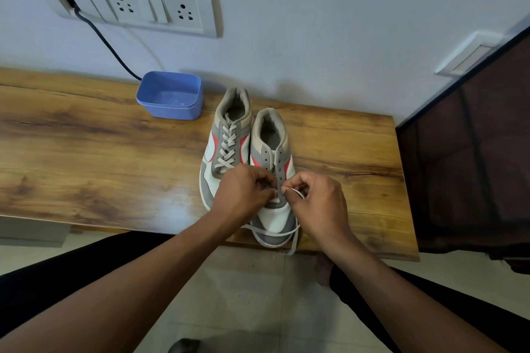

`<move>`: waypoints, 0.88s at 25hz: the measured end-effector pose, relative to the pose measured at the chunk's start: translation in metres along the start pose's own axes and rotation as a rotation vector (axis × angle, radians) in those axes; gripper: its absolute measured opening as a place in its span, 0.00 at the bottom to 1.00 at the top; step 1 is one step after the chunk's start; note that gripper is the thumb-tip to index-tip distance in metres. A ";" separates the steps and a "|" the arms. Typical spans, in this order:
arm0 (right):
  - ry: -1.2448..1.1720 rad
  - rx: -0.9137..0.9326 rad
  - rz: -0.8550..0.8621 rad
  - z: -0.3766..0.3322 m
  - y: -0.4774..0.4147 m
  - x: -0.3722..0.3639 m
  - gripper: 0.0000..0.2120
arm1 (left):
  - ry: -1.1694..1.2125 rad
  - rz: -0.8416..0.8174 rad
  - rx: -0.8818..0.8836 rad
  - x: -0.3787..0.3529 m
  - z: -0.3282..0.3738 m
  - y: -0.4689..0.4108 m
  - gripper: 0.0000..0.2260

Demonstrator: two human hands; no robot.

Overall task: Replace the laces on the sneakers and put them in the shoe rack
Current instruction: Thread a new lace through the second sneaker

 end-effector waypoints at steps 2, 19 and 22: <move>-0.018 -0.024 -0.008 0.002 0.001 -0.001 0.02 | -0.048 -0.023 -0.014 0.000 0.004 -0.001 0.05; -0.034 -0.206 -0.342 -0.003 -0.031 0.000 0.10 | -0.006 -0.240 0.058 0.013 0.013 -0.002 0.06; -0.057 -0.239 -0.355 -0.001 -0.031 -0.006 0.10 | -0.014 -0.318 0.078 0.017 0.009 0.000 0.04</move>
Point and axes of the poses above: each hand's wrist, its own y-axis away from the middle knuckle, its own x-axis out of the back of the hand, z = x × y, the point moved 9 cm from there along -y, towards the middle knuckle, and after that the axes turned 1 degree about z, right-handed, at the moved point
